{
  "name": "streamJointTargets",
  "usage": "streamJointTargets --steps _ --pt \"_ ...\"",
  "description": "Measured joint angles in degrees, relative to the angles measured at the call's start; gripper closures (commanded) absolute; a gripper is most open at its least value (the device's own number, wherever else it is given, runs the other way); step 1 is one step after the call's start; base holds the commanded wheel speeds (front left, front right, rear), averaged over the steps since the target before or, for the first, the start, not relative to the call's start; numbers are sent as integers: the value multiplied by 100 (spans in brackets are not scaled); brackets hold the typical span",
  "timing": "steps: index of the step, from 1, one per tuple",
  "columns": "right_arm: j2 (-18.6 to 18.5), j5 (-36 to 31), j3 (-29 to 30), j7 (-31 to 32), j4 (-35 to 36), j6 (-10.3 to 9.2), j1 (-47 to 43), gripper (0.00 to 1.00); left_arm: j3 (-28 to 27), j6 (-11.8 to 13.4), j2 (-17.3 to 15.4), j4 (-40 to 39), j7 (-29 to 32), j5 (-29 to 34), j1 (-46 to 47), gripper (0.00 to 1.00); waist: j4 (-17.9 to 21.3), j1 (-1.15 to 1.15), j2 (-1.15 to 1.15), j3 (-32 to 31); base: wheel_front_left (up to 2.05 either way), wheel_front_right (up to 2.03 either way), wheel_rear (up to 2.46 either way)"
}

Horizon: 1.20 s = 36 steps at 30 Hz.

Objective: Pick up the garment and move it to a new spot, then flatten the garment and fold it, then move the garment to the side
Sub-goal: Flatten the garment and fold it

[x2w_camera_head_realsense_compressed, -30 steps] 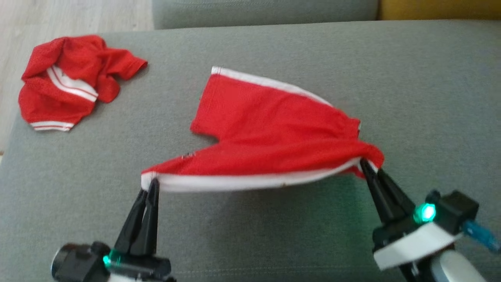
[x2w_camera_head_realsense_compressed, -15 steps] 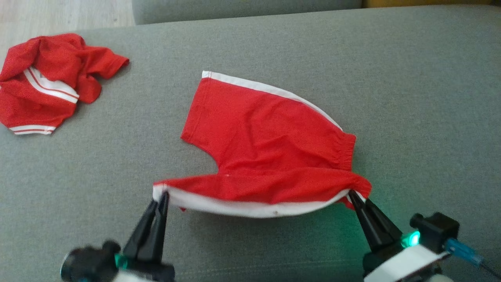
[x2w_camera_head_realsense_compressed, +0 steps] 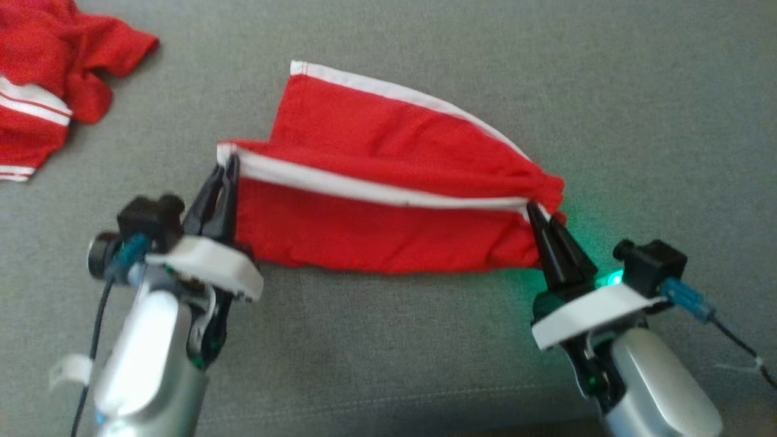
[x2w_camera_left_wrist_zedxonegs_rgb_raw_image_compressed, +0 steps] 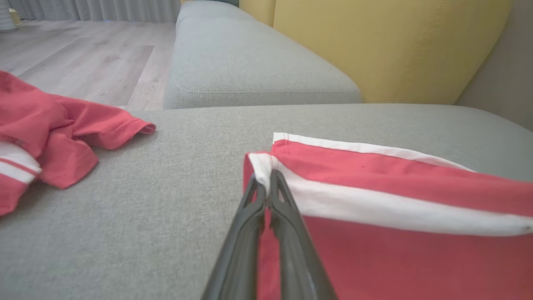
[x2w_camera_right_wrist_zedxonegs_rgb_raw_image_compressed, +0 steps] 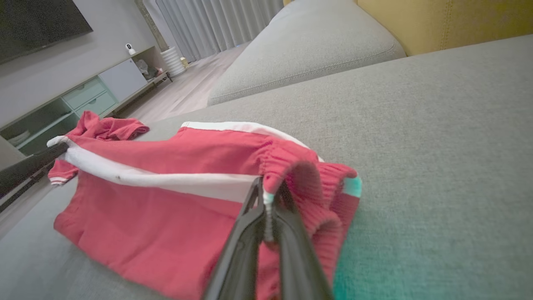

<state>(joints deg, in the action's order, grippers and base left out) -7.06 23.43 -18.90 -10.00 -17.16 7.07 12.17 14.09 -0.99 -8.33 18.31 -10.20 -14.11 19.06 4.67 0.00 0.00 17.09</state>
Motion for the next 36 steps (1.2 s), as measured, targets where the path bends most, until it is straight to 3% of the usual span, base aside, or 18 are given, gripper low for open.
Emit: streamJointTargets --steps 11,25,28,30,32,33,34,35,36 --pt "272 -85 49 -270 -665 0 464 100 153 -9 86 1419 -51 194 1278 100 120 0 0 336 0 0 0" --pt "341 -74 -51 -422 -992 0 1031 100 238 -1 208 2654 -259 297 2487 99 343 0 0 683 0 0 0" --pt "341 -25 -65 -423 -1006 0 1071 67 255 -3 253 2759 -280 297 2573 74 351 0 0 694 0 0 0" --pt "341 -18 -71 -438 -1015 0 1086 52 274 -3 298 2862 -314 296 2648 59 354 0 0 698 0 0 0" --pt "341 45 -77 -438 -1018 0 1085 9 296 -4 318 2958 -336 296 2718 50 362 0 0 701 0 0 0" --pt "342 71 -76 -438 -1011 0 1085 0 307 -9 318 3002 -352 296 2751 34 367 0 0 702 0 0 0" --pt "342 81 -73 -438 -1000 0 1085 0 319 -10 318 3036 -353 296 2782 24 372 0 0 706 0 0 0" --pt "342 81 -65 -438 -983 0 1085 0 324 -10 319 3069 -355 296 2816 0 375 0 0 709 0 0 0" --pt "342 81 -45 -438 -960 0 1085 0 325 -10 320 3091 -360 296 2848 0 378 0 0 711 0 0 0"
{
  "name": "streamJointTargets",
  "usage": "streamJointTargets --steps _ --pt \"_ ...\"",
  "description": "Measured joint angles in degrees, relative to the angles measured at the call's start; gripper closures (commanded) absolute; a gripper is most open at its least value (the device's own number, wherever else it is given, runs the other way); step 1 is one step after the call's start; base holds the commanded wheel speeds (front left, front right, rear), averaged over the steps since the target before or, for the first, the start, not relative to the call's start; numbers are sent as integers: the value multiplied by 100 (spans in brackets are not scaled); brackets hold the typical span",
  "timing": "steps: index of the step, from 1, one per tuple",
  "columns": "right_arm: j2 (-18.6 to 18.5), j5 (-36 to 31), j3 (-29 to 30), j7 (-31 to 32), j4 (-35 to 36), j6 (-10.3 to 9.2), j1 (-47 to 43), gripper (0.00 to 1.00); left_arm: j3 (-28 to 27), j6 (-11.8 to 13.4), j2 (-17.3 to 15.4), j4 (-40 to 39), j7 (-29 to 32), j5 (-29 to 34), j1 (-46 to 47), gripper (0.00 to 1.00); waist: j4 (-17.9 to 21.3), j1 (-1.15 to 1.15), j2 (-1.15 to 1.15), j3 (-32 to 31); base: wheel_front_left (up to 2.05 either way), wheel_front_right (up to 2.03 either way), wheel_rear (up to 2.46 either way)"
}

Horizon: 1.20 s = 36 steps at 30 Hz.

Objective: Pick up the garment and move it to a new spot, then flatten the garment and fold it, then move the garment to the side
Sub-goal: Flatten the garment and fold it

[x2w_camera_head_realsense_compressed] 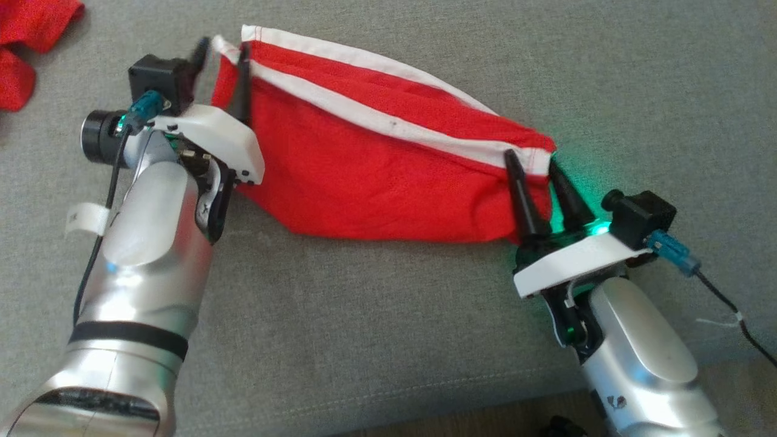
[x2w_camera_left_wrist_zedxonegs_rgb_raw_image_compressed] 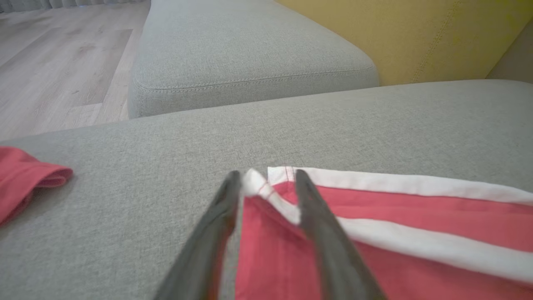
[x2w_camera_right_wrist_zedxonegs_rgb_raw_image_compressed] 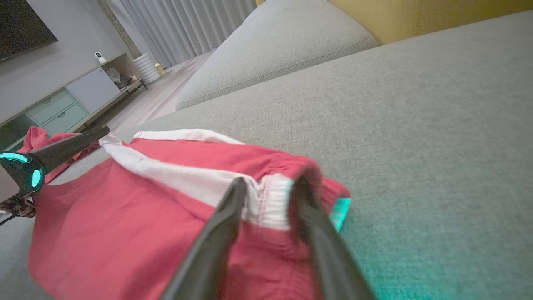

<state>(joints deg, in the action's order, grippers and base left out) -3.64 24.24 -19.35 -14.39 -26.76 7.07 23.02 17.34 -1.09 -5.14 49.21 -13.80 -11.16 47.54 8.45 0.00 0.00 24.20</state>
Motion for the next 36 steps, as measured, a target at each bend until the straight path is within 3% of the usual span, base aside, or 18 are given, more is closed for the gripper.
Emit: streamJointTargets --steps 10,16,26,36 --pt "5 2 624 -1 647 0 -236 0 27 -151 46 -70 -42 -59 26 0 -67 0 0 -73 0 0 0" --pt "18 -333 1187 -9 1246 0 -713 0 73 -265 25 -454 -11 -210 -591 0 -182 0 0 -242 0 0 0" --pt "26 -569 1383 -25 1809 0 -912 0 190 -296 -224 -802 1081 -399 -1216 0 -248 0 0 -421 0 0 0" --pt "45 -568 1316 -25 1904 0 -949 0 116 -245 -344 -1047 1592 -592 -1229 0 -110 0 0 -320 0 0 0"
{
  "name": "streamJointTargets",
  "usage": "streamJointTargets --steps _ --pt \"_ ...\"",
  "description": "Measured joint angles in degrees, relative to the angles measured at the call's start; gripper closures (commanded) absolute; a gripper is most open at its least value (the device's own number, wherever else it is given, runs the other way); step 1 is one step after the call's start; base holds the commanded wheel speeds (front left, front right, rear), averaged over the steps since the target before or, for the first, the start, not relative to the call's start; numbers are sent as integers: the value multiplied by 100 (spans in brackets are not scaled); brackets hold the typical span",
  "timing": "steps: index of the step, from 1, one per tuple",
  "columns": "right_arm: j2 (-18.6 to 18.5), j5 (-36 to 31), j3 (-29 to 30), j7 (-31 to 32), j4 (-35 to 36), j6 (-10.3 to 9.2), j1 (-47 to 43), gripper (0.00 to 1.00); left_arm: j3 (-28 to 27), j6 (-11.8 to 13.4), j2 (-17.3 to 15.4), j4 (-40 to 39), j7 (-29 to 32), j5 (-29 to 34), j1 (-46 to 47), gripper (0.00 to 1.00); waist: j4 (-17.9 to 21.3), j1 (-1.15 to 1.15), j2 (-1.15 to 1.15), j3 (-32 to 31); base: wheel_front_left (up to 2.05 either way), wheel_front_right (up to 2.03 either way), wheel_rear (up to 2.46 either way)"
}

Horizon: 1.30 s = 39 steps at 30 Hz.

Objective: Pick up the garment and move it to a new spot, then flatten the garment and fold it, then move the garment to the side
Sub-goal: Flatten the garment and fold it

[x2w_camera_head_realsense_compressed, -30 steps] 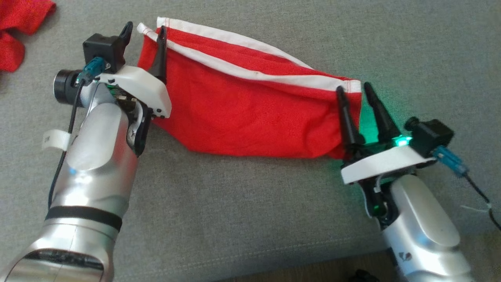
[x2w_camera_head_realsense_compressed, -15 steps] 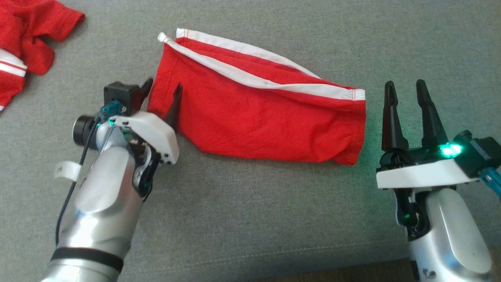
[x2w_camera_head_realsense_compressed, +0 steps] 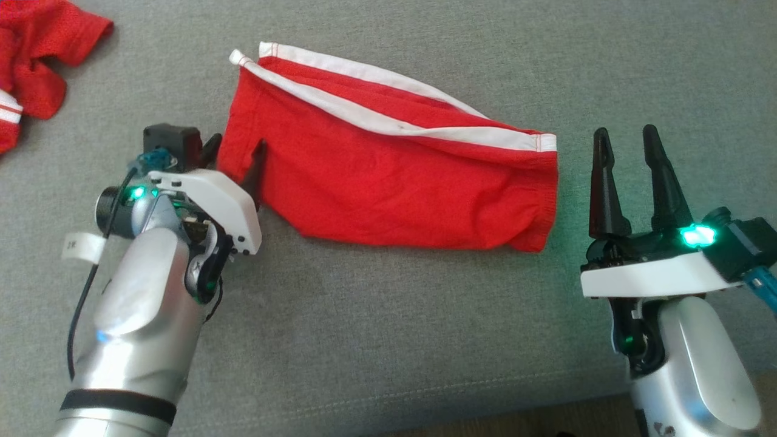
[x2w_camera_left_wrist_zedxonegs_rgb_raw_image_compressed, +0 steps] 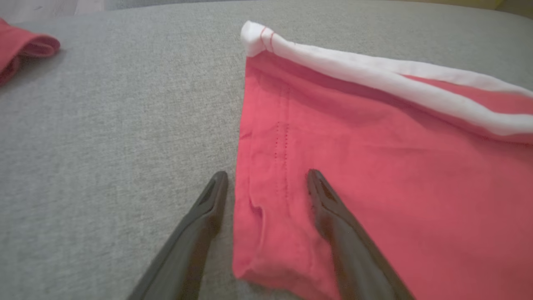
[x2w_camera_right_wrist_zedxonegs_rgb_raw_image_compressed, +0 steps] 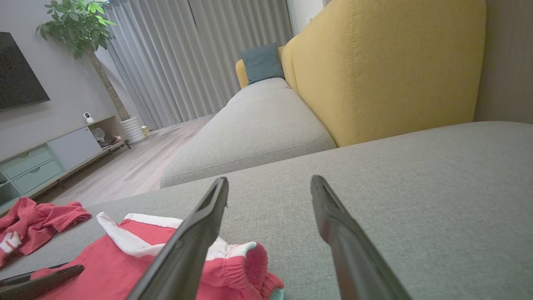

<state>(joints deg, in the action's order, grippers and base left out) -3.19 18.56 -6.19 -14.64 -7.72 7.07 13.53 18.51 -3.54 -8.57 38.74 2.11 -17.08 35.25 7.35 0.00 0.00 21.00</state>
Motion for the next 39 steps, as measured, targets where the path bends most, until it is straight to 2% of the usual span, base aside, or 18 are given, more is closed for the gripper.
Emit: streamJointTargets --steps 1,2,3,15,21,25,28,33,39 --pt "1 1 4 0 2 0 0 0 2 -1 -2 -30 55 -35 0 39 10 0 0 0 0 0 0" --pt "1 1 10 0 3 0 0 0 9 -7 -4 -57 109 -44 0 73 16 0 0 -5 0 0 0" --pt "1 1 14 0 4 0 0 0 29 -34 -4 -85 158 -68 -1 100 22 0 0 -11 0 0 0" --pt "2 2 100 0 0 0 -1 0 98 -40 -46 -570 270 -176 -282 100 -51 0 0 -121 0 0 0" --pt "2 -9 116 0 -31 0 -25 0 -57 166 -158 -1570 187 -383 -955 100 -175 0 0 -254 0 0 0" --pt "3 -201 124 1 -145 0 -97 0 -267 522 -254 -2388 255 -556 -1891 100 -283 0 0 -360 0 0 0" --pt "3 -309 121 135 -238 0 -192 0 -307 684 -267 -2764 343 -670 -2470 100 -355 0 0 -431 0 0 0" --pt "3 -403 10 447 -258 0 -243 0 -305 834 -170 -3212 419 -860 -3030 100 -449 0 0 -556 0 0 0" --pt "-3 -453 -25 598 -160 0 -243 0 -363 964 -130 -3300 336 -879 -3164 100 -475 0 0 -648 0 0 0"
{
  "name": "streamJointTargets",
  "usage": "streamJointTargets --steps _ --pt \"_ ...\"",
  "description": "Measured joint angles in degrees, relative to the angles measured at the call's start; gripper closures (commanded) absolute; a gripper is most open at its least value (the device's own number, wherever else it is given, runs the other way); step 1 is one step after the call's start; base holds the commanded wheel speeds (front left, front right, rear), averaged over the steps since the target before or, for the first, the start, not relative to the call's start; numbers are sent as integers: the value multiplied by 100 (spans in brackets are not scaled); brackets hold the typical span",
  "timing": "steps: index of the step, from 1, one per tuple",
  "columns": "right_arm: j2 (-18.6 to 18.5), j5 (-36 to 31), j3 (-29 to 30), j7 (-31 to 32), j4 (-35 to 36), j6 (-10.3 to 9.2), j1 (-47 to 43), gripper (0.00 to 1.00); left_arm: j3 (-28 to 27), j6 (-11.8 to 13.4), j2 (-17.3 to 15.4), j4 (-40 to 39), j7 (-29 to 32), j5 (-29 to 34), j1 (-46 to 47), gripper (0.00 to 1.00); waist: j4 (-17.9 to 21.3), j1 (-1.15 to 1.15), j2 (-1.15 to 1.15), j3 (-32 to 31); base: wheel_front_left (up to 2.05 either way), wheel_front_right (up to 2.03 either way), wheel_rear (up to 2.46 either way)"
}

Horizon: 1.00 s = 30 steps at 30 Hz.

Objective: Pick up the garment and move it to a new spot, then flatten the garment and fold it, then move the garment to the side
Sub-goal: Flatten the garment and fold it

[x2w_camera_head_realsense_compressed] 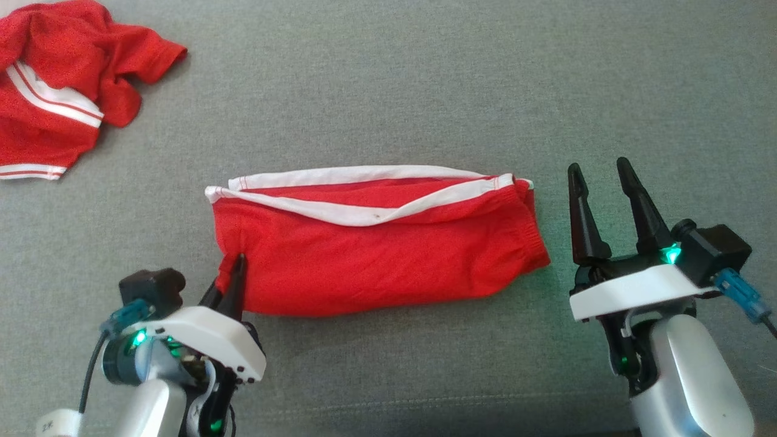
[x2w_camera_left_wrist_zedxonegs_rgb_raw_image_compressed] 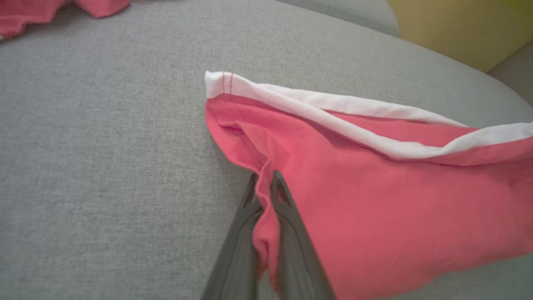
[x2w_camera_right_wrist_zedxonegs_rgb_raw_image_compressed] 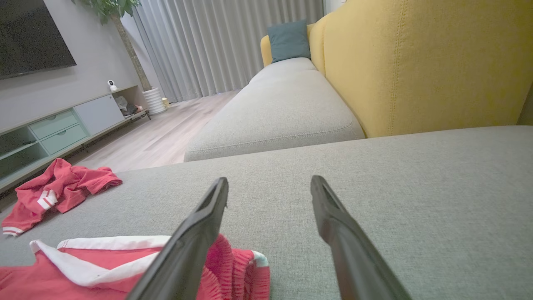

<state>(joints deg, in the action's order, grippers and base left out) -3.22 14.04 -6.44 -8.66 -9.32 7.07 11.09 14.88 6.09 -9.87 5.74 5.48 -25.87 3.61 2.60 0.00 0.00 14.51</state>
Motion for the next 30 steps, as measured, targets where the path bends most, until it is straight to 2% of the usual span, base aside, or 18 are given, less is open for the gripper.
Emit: streamJointTargets --steps 1,2,4,16,23,30 --pt "-4 0 -7 29 3 0 -1 0 -13 0 5 0 -34 0 0 97 2 0 0 -16 0 0 0" --pt "-11 0 -15 31 3 0 -2 0 -27 2 11 1 -97 0 -1 73 5 0 0 -33 0 0 0" --pt "-32 0 -22 41 12 0 -14 0 -46 3 14 7 -183 0 -3 0 12 0 0 -70 0 0 0" --pt "-159 0 -126 187 30 0 -165 0 -81 75 13 -165 -800 70 -134 0 -25 0 0 -250 0 0 0" --pt "-347 26 -312 349 18 0 -186 0 -85 200 11 -399 -920 159 -270 0 -112 0 0 -288 0 0 0" --pt "-552 49 -678 638 -346 0 -202 0 -69 252 13 -586 -958 170 -336 0 -237 0 0 -247 0 0 0"
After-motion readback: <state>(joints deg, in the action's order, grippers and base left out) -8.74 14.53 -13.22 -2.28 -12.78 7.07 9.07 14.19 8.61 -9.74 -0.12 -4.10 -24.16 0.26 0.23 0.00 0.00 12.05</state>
